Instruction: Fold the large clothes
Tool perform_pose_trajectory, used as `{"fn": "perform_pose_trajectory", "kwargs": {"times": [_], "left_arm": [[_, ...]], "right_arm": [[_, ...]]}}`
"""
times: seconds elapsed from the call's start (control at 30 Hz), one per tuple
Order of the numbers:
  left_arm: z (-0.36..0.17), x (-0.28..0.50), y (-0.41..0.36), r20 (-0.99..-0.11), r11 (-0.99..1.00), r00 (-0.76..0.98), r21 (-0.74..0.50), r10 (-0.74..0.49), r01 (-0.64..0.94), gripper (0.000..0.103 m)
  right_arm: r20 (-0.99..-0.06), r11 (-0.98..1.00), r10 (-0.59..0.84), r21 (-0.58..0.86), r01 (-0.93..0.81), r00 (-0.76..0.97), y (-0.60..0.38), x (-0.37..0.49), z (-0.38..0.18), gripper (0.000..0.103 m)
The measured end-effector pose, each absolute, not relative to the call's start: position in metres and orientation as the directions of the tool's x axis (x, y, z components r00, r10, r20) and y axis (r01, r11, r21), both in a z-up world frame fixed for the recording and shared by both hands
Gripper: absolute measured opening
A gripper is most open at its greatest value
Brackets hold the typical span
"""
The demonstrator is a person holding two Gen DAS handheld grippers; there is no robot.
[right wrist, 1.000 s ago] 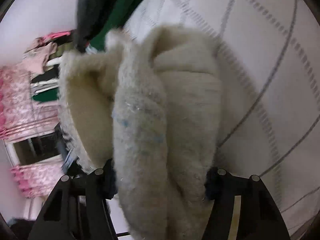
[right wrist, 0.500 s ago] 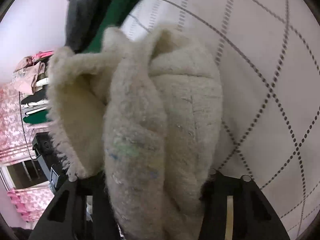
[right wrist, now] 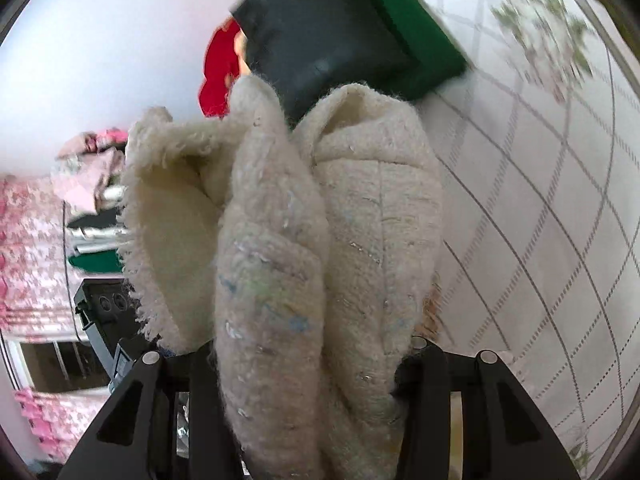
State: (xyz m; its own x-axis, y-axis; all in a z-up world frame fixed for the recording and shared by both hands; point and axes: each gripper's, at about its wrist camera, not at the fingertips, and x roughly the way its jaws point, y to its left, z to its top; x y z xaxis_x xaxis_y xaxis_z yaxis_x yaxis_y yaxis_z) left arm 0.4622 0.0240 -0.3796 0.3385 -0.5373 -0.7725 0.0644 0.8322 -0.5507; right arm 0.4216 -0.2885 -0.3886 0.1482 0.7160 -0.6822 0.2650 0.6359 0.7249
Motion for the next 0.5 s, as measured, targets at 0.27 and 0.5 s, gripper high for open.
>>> {"fn": "perform_pose_trajectory", "kwargs": {"times": [0.27, 0.5], "left_arm": [[-0.327, 0.592, 0.045, -0.773, 0.856, 0.39, -0.508, -0.501, 0.093, 0.092], [-0.383, 0.696, 0.038, -0.811, 0.868, 0.333, -0.492, -0.482, 0.058, 0.092]], "right_arm": [[-0.656, 0.604, 0.718, 0.753, 0.259, 0.233, -0.274, 0.572, -0.345, 0.047], [-0.692, 0.633, 0.698, 0.717, 0.292, 0.184, -0.268, 0.705, -0.39, 0.047]]}}
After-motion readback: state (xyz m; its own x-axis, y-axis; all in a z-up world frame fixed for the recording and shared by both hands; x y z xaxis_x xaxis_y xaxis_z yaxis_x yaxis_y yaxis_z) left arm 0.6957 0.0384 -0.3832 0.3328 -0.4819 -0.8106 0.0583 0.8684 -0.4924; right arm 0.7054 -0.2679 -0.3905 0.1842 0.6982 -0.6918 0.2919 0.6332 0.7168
